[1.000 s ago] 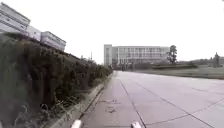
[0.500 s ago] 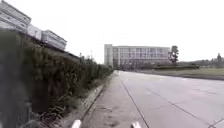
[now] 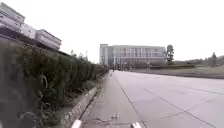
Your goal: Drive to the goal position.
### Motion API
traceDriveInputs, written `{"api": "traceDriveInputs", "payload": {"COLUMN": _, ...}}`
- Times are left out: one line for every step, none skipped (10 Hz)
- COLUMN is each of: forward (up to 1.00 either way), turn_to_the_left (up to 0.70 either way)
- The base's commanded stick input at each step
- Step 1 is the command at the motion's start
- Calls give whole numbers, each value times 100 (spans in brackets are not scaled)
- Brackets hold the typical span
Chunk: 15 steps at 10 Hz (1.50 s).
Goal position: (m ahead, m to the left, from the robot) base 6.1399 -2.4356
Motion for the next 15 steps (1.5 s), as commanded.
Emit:
{"api": "traceDriveInputs", "payload": {"forward": 70, "turn_to_the_left": -14}}
{"api": "traceDriveInputs", "payload": {"forward": 70, "turn_to_the_left": -14}}
{"api": "traceDriveInputs", "payload": {"forward": 70, "turn_to_the_left": -7}}
{"api": "traceDriveInputs", "payload": {"forward": 70, "turn_to_the_left": 0}}
{"api": "traceDriveInputs", "payload": {"forward": 70, "turn_to_the_left": 0}}
{"api": "traceDriveInputs", "payload": {"forward": 70, "turn_to_the_left": 0}}
{"api": "traceDriveInputs", "payload": {"forward": 70, "turn_to_the_left": 0}}
{"api": "traceDriveInputs", "payload": {"forward": 70, "turn_to_the_left": 0}}
{"api": "traceDriveInputs", "payload": {"forward": 70, "turn_to_the_left": 4}}
{"api": "traceDriveInputs", "payload": {"forward": 70, "turn_to_the_left": 9}}
{"api": "traceDriveInputs", "payload": {"forward": 70, "turn_to_the_left": 14}}
{"api": "traceDriveInputs", "payload": {"forward": 70, "turn_to_the_left": 14}}
{"api": "traceDriveInputs", "payload": {"forward": 70, "turn_to_the_left": 14}}
{"api": "traceDriveInputs", "payload": {"forward": 70, "turn_to_the_left": 14}}
{"api": "traceDriveInputs", "payload": {"forward": 70, "turn_to_the_left": 9}}
